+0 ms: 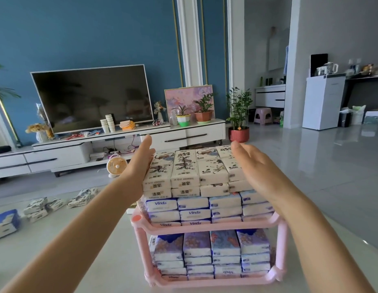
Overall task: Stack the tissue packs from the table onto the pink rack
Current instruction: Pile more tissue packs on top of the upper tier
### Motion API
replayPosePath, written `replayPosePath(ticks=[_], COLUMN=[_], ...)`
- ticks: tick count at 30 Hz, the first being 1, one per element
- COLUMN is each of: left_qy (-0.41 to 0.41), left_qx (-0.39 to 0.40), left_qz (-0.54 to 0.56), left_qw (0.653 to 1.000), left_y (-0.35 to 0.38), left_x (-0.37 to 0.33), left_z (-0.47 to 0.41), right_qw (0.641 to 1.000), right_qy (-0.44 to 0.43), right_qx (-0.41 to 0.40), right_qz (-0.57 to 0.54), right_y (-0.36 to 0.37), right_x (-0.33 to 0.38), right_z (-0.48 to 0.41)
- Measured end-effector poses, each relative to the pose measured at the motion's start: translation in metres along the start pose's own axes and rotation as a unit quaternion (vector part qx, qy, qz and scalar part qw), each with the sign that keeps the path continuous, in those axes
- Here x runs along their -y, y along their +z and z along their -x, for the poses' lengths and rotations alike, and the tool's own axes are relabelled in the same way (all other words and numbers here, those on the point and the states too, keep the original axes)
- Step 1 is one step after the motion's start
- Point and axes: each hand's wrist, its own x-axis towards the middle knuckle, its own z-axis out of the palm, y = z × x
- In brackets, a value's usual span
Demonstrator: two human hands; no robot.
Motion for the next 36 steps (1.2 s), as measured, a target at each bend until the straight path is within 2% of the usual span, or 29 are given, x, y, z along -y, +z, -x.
replayPosePath(ticks=[10,13,15,16,19,21,25,29,36], left_qy=[-0.006,0.065,0.136,0.15,0.159,0.177,0.172,0.121,0.131], left_qx=[0.025,-0.026,-0.073,-0.071,0.015,0.068,0.147,0.112,0.084], left_qz=[-0.021,-0.09,-0.163,-0.204,-0.323,-0.396,-0.485,-0.58,-0.606], left_qw=[0.999,0.994,0.975,0.965,0.933,0.899,0.845,0.797,0.78], left_y=[-0.002,0.005,0.011,0.018,0.056,0.087,0.131,0.141,0.138], left_x=[0.001,-0.009,-0.023,-0.031,-0.053,-0.063,-0.065,-0.053,-0.046], left_z=[-0.004,0.003,0.001,-0.002,-0.012,-0.013,-0.022,-0.035,-0.034], right_qw=[1.0,0.999,0.997,0.996,0.998,0.998,0.996,0.997,0.996], right_qy=[-0.01,-0.011,0.006,0.013,0.038,0.041,0.048,0.007,0.0], right_qx=[-0.014,-0.034,-0.065,-0.063,-0.003,0.03,0.069,0.041,0.04], right_qz=[-0.012,-0.022,-0.045,-0.057,-0.055,-0.039,0.015,0.069,0.077], right_y=[-0.008,-0.013,-0.021,-0.026,-0.048,-0.058,-0.06,-0.053,-0.049], right_x=[0.002,-0.002,-0.002,-0.002,-0.002,-0.003,-0.009,-0.012,-0.013], right_z=[0.004,0.002,0.004,0.006,0.012,0.017,0.019,0.017,0.016])
